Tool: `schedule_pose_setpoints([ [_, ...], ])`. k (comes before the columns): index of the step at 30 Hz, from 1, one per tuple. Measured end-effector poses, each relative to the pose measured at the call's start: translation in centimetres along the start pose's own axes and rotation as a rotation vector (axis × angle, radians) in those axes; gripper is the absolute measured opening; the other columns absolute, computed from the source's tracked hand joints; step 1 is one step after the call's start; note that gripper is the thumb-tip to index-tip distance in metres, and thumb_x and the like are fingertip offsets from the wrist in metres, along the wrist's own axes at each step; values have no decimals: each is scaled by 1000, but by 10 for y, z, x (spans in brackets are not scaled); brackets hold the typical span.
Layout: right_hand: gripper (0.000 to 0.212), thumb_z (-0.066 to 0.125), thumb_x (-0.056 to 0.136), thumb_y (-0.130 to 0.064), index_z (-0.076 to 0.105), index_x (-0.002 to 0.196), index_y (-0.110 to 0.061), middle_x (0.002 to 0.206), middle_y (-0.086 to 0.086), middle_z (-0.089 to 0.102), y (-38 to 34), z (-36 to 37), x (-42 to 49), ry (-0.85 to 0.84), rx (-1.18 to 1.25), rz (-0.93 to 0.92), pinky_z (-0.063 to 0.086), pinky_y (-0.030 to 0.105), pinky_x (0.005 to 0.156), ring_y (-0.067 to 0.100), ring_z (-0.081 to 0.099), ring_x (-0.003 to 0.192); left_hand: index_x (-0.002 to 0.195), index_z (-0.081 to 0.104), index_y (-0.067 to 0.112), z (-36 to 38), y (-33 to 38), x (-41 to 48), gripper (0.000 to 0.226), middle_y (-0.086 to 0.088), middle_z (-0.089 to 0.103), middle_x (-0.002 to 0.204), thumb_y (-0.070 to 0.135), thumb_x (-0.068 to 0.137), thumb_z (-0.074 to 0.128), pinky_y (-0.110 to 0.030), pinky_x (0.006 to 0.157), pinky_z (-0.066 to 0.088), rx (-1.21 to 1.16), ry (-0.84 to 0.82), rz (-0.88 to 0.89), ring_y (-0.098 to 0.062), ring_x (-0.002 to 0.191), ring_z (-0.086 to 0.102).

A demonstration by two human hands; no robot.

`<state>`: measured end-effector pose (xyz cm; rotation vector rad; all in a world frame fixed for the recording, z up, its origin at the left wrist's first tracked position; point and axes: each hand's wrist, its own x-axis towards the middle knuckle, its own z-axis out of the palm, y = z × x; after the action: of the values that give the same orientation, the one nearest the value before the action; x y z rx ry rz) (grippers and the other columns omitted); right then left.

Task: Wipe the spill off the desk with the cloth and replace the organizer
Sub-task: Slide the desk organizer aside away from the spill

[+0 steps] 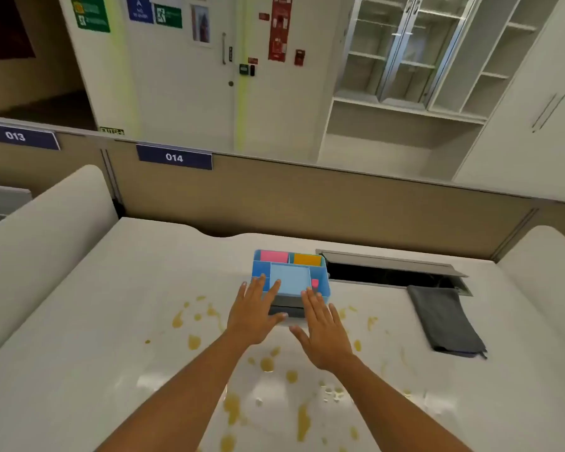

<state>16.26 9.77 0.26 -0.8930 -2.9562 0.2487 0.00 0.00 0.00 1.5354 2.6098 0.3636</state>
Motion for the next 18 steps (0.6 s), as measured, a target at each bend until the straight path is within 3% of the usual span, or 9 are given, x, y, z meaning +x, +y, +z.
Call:
schedule_pose_setpoints([
  [3,78,13,94,-65,-18,152,-23,159,-4,-25,12,1,14,18,-51,0,-9,37,120,16,-20,148,152,-1,33,6,-4,9,78,-9,-1,163,68,90,30,-44,119,-4,117,-24,-18,-29,150,-4],
  [8,73,16,98,-60,-23,150,-26,161,-4,-23,32,12,21,-28,-49,3,-11,41,120,15,-23,147,152,8,31,7,-2,21,68,-9,29,156,52,96,41,-41,120,5,181,-18,2,-29,147,15],
  [11,74,16,97,-62,-24,149,-27,160,-7,-24,39,16,22,-19,-12,-20,-10,42,120,11,-29,142,152,11,34,6,1,28,61,-10,41,147,38,100,43,-35,116,25,112,-29,-6,-26,137,33],
  [14,74,18,98,-62,-26,148,-29,160,-8,-24,42,19,23,-14,9,-35,-11,41,119,10,-30,141,151,16,35,8,2,34,58,-11,39,145,37,100,43,-33,107,38,13,-65,-21,-26,131,40],
  [16,73,17,98,-62,-26,148,-30,160,-8,-23,43,20,23,-12,-6,-37,-14,40,118,10,-30,142,149,27,33,7,0,35,55,-9,40,144,43,98,44,-31,102,41,-107,-63,-13,-25,125,45],
  [18,72,18,98,-61,-22,150,-31,162,-9,-18,45,18,23,-12,-10,-34,-17,40,116,11,-24,146,148,30,34,6,-5,36,53,-7,45,142,35,98,47,-27,105,37,-135,-39,58,-22,122,50],
])
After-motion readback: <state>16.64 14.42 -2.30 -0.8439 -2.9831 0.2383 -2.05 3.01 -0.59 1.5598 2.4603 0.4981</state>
